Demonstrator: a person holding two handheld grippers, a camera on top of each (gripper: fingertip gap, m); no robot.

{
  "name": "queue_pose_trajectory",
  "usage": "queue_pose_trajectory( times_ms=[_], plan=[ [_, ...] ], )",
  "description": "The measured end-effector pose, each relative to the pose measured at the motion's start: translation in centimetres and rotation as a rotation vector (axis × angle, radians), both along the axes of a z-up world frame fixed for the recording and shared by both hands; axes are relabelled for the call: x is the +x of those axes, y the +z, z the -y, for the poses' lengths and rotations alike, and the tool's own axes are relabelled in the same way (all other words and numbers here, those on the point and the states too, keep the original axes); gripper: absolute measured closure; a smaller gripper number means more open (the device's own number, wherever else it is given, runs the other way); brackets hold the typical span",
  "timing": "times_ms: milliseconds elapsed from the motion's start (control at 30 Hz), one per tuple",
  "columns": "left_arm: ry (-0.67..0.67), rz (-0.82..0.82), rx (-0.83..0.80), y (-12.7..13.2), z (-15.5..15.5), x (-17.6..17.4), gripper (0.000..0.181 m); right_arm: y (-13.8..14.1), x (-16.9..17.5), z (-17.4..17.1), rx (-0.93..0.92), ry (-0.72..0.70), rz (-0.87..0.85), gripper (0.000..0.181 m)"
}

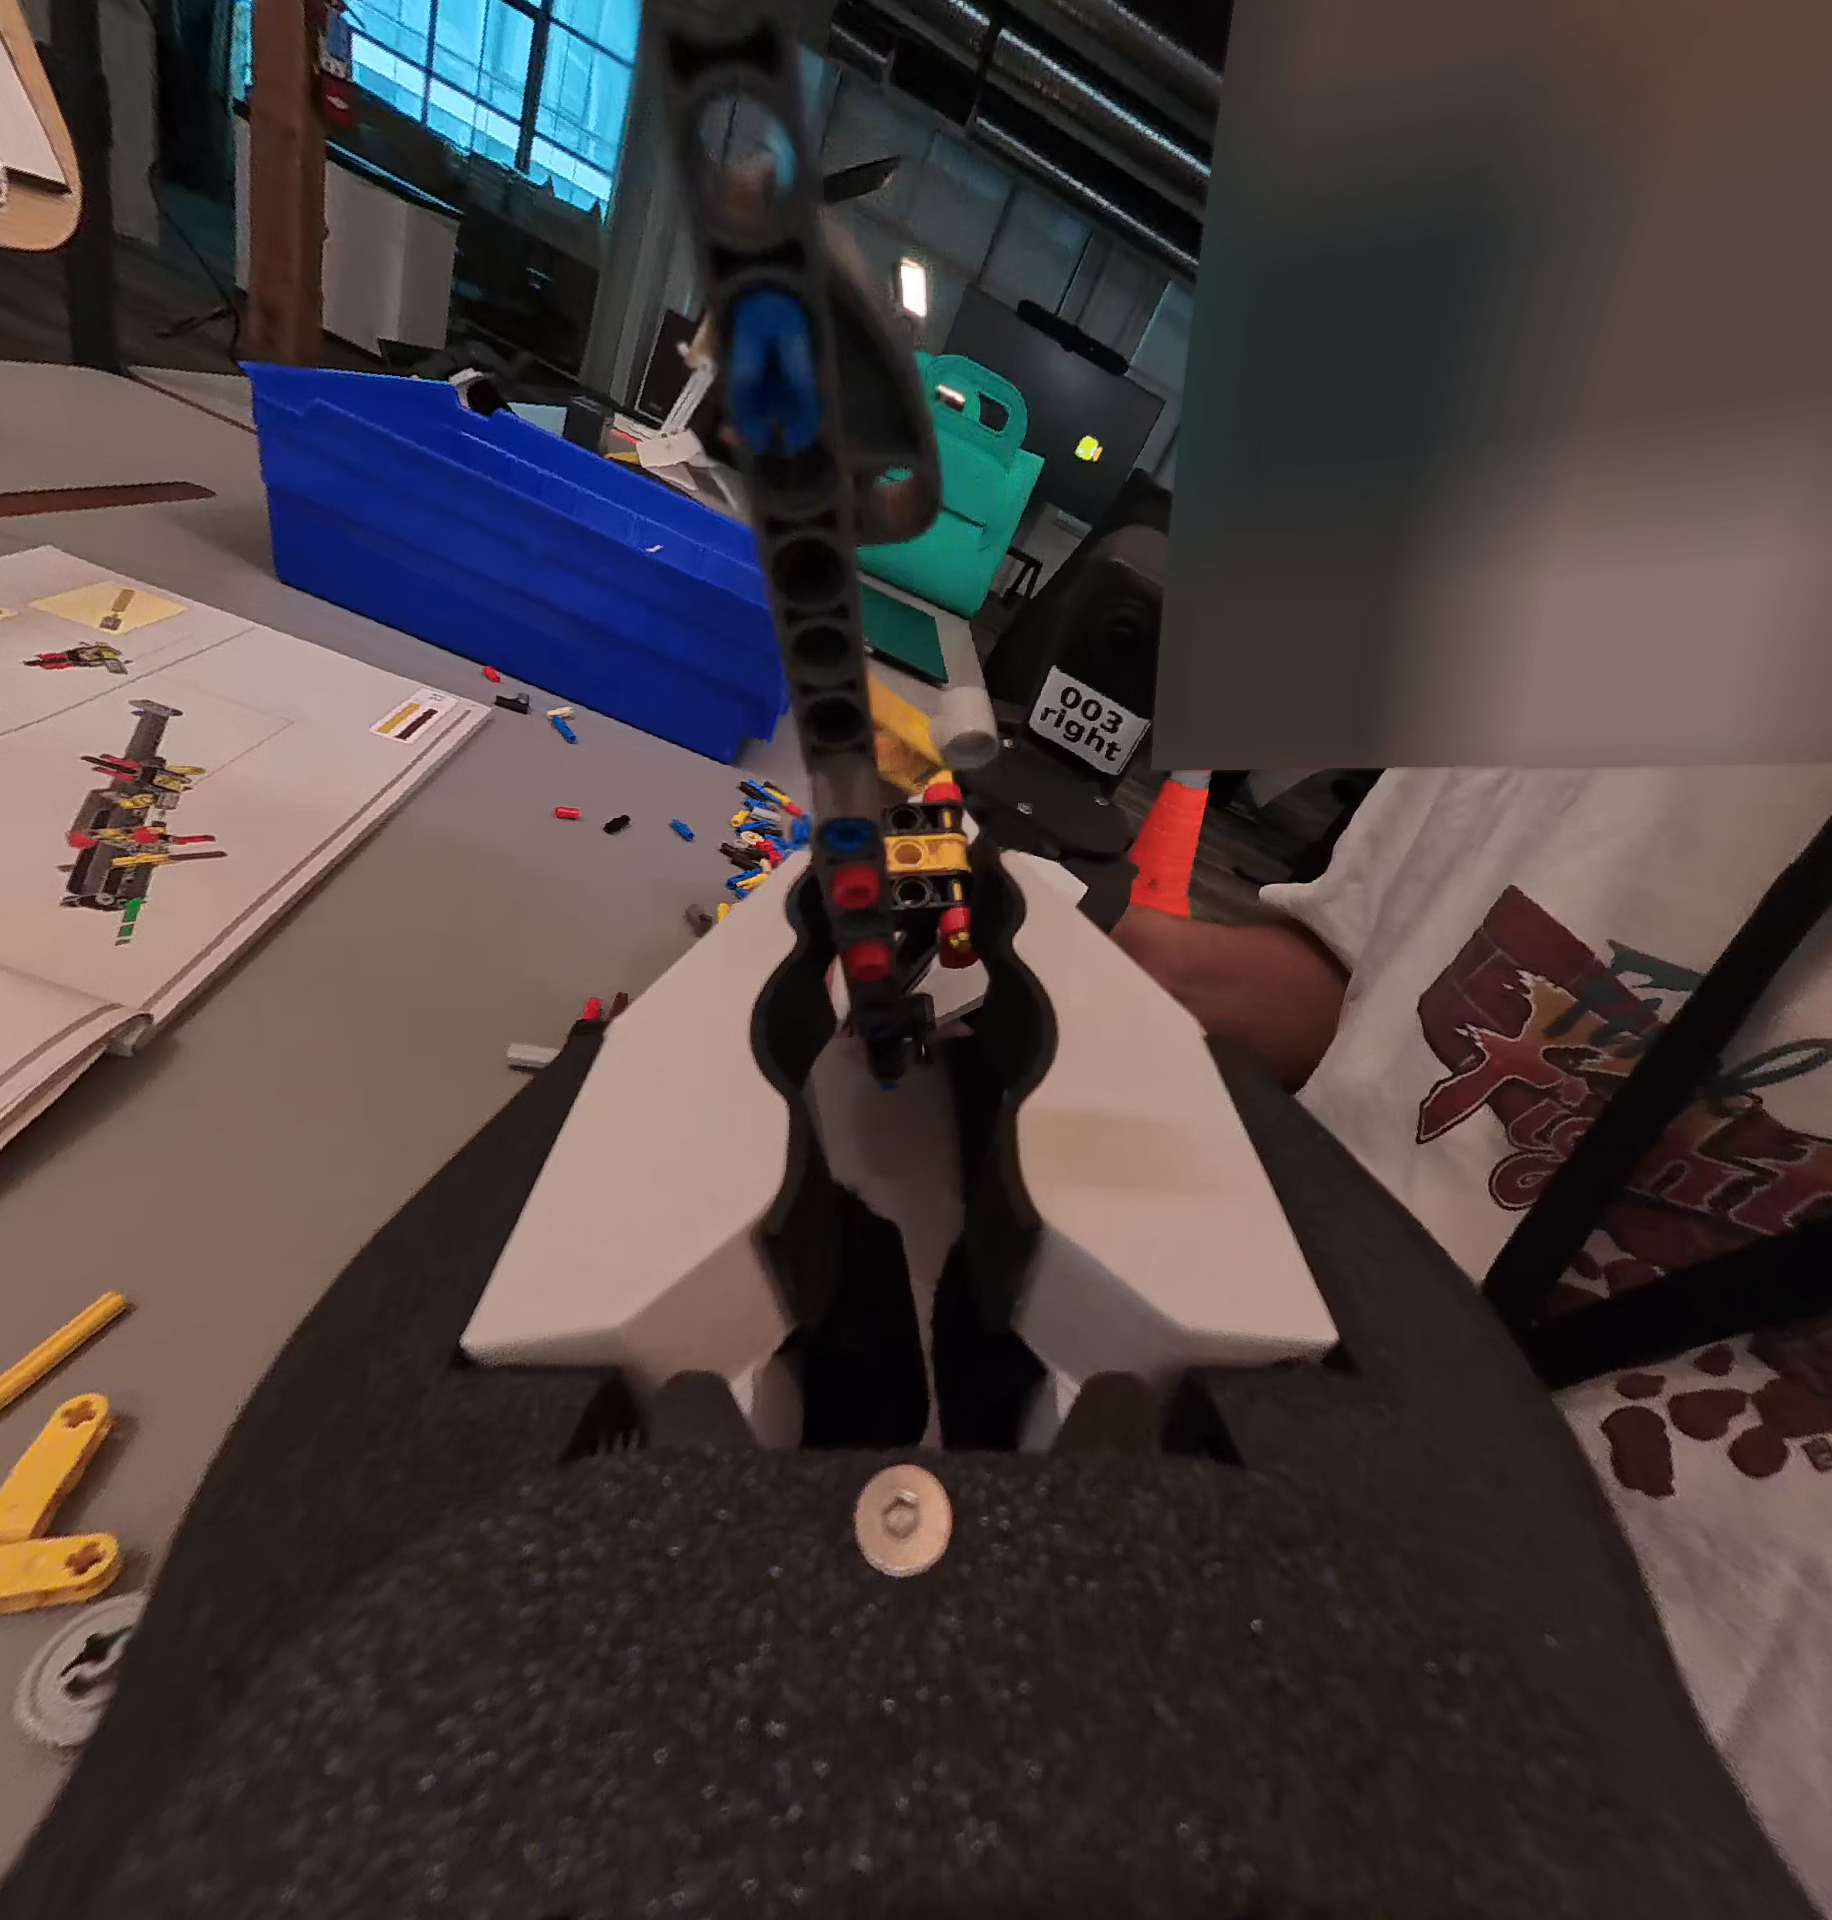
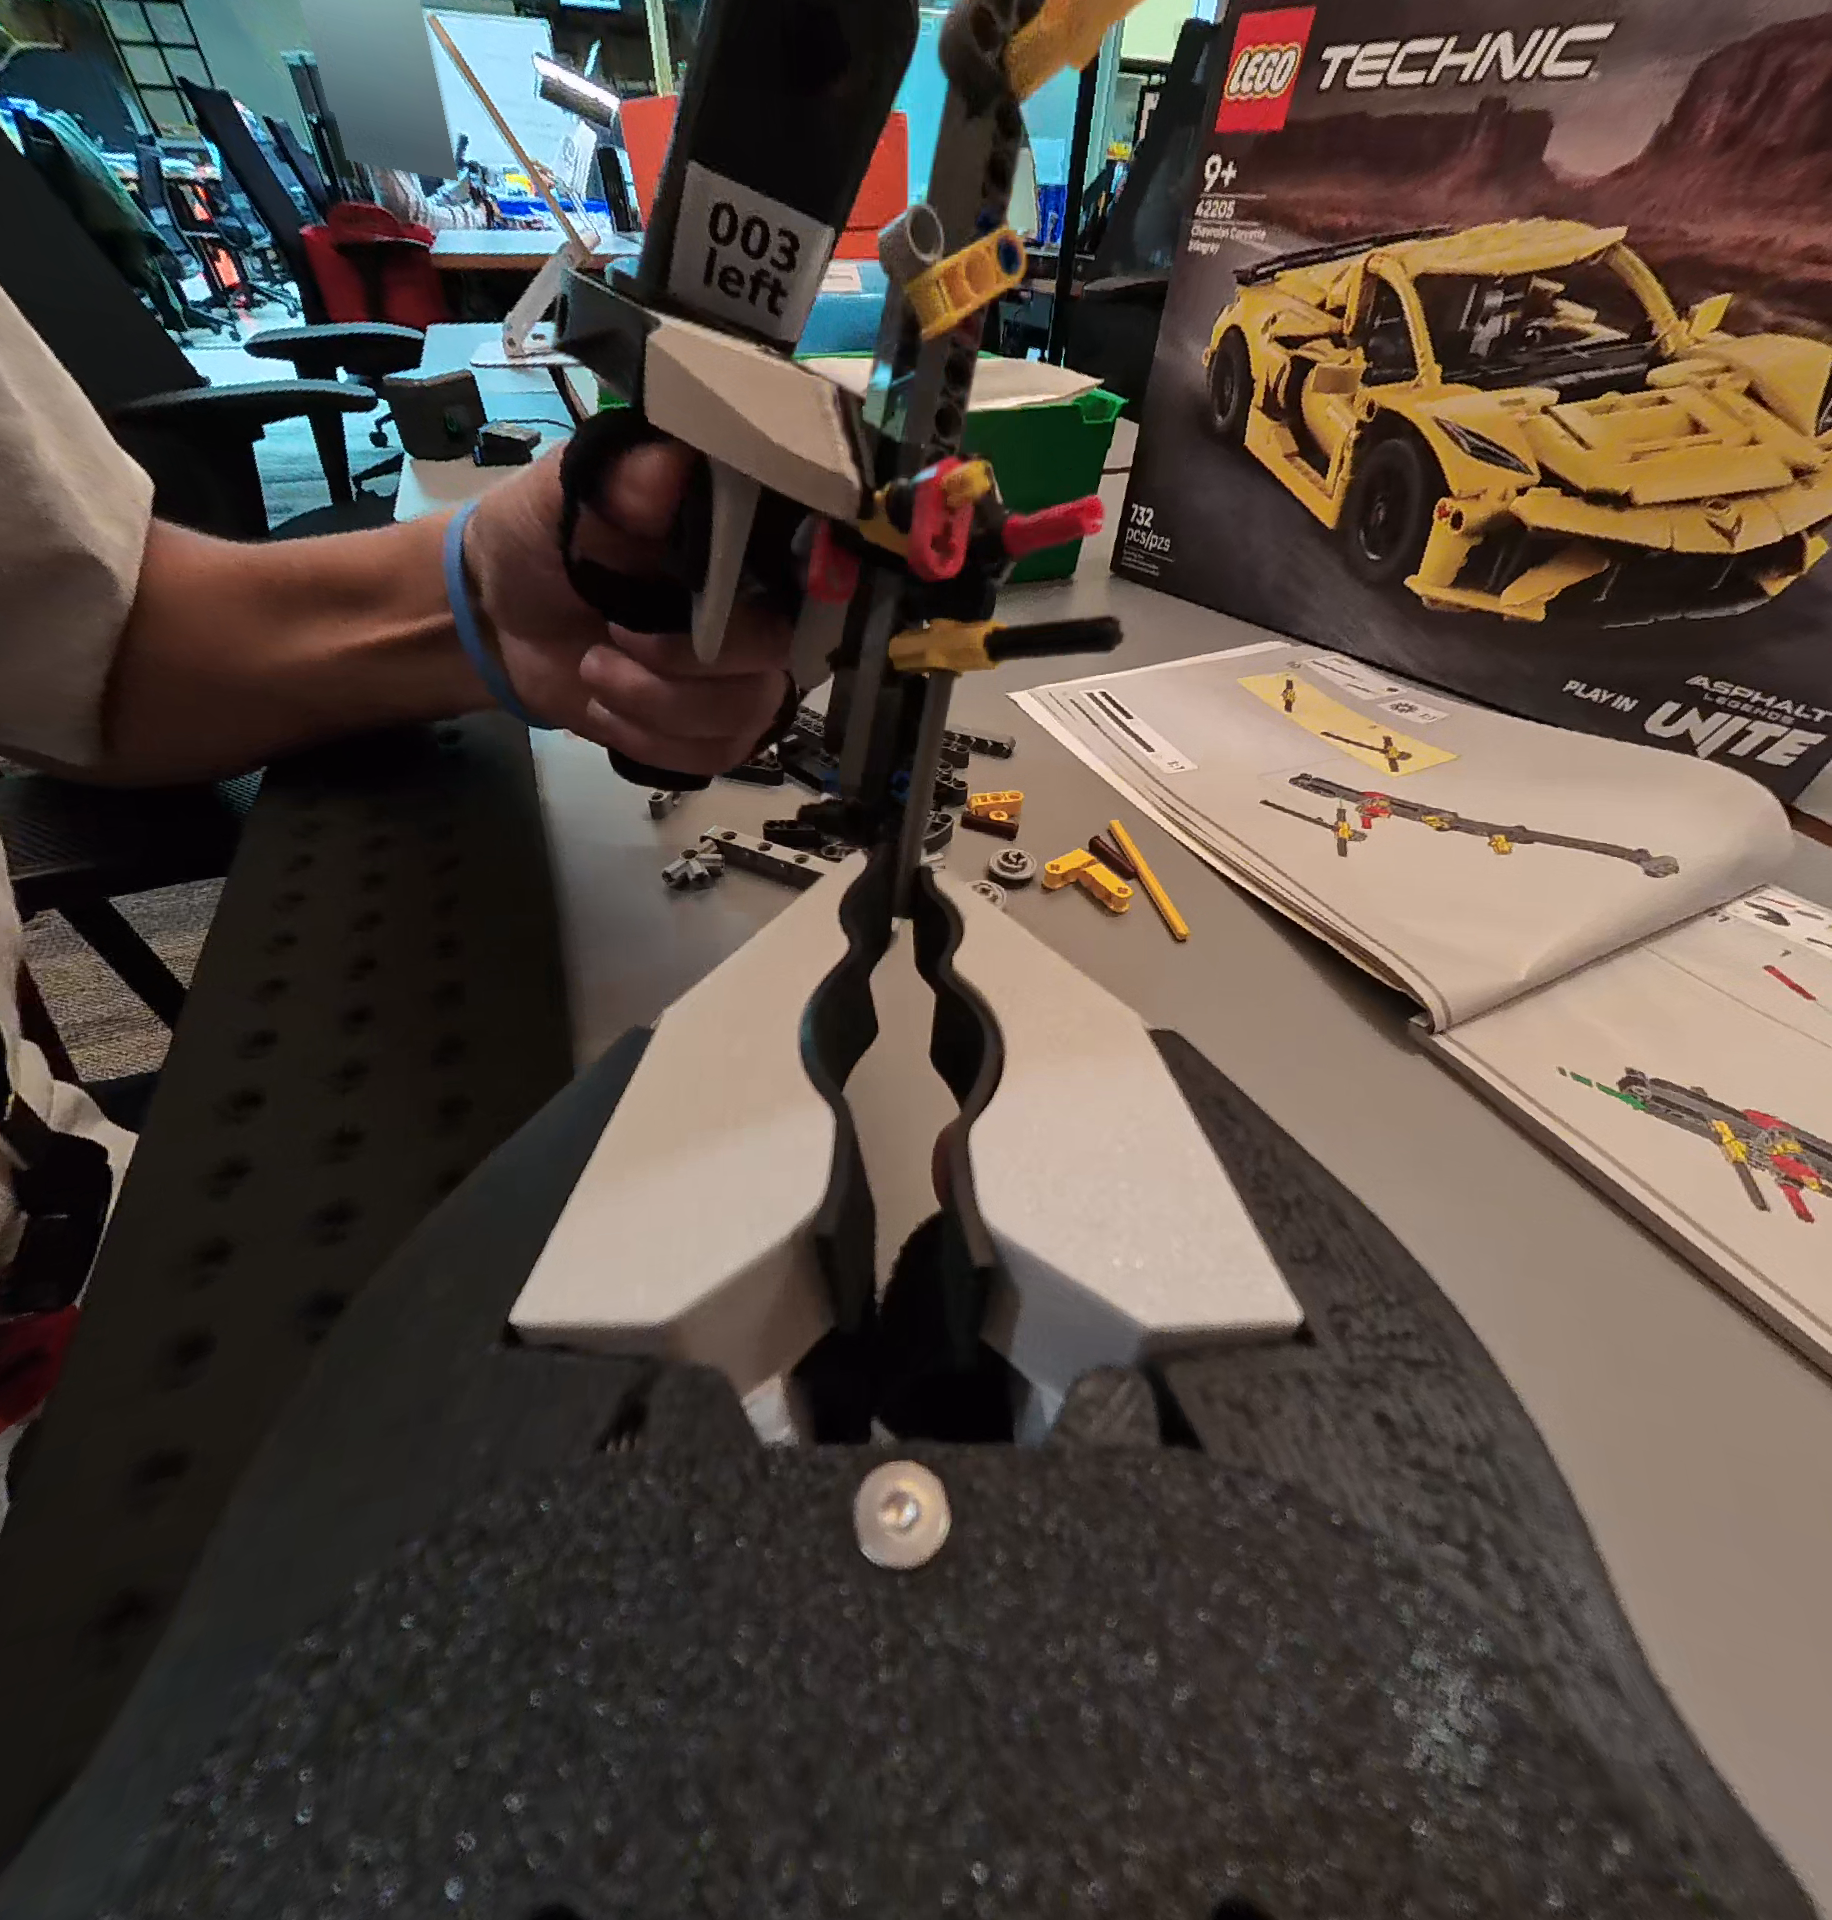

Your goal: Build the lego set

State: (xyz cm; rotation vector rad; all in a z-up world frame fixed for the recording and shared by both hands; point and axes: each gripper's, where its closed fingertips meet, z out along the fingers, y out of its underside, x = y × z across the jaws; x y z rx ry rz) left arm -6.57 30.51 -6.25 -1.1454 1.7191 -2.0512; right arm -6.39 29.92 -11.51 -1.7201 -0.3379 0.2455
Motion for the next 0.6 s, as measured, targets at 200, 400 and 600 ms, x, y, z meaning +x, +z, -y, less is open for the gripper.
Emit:
queue_pose_trajectory(
  times_ms=[200, 400, 600],
  plan=[
    [0.006, 0.013, 0.017, -0.1, 0.3, 0.0, 0.159, -0.1, 0.3, 0.0, -0.011, -0.019, 0.008, 0.179],
    [0.05, -0.031, 0.036, -1.0, -1.1, 0.6, 0.159, -1.0, 0.5, -0.9, -0.078, -0.063, -0.003, 0.176],
    [0.06, -0.064, -0.079, -1.0, -1.9, 1.2, 0.159, -0.9, 0.9, -1.0, -0.074, -0.111, 0.023, 0.173]
  ],
)
